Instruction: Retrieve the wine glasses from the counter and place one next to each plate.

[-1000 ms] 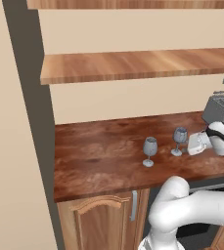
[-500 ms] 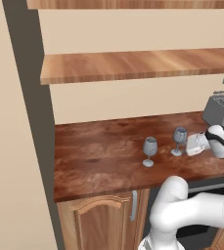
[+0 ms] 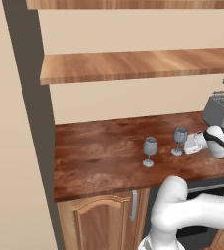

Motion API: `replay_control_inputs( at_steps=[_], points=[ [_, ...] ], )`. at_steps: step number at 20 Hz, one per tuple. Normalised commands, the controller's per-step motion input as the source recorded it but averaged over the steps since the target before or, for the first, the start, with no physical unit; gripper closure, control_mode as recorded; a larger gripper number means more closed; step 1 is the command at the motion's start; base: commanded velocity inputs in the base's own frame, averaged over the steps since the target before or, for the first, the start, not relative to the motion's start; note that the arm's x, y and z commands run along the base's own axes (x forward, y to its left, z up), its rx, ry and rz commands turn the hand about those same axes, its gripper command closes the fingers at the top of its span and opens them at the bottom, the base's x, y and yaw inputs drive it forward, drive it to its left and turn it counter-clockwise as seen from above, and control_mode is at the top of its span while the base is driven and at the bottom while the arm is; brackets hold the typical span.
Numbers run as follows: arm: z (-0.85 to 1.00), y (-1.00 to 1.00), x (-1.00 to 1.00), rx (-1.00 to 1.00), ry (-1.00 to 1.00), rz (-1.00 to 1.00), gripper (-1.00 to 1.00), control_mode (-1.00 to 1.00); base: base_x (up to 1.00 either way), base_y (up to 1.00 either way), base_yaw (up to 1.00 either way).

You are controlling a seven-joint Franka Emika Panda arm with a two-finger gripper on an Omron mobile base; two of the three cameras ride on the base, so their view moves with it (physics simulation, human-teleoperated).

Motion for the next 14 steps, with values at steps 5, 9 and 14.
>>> replay_control_inputs(
  at_steps=[5,9,14],
  points=[
    [-0.03,0.06,0.08,0.08,0.0,0.04,-1.0,-1.0,0.0,0.0,0.0],
    [-0.12,0.08,0.11,0.05,0.0,0.0,-1.0,-1.0,0.0,0.0,0.0],
    [-0.17,0.11,0.15,0.05,0.0,0.0,-1.0,-1.0,0.0,0.0,0.0]
  ],
)
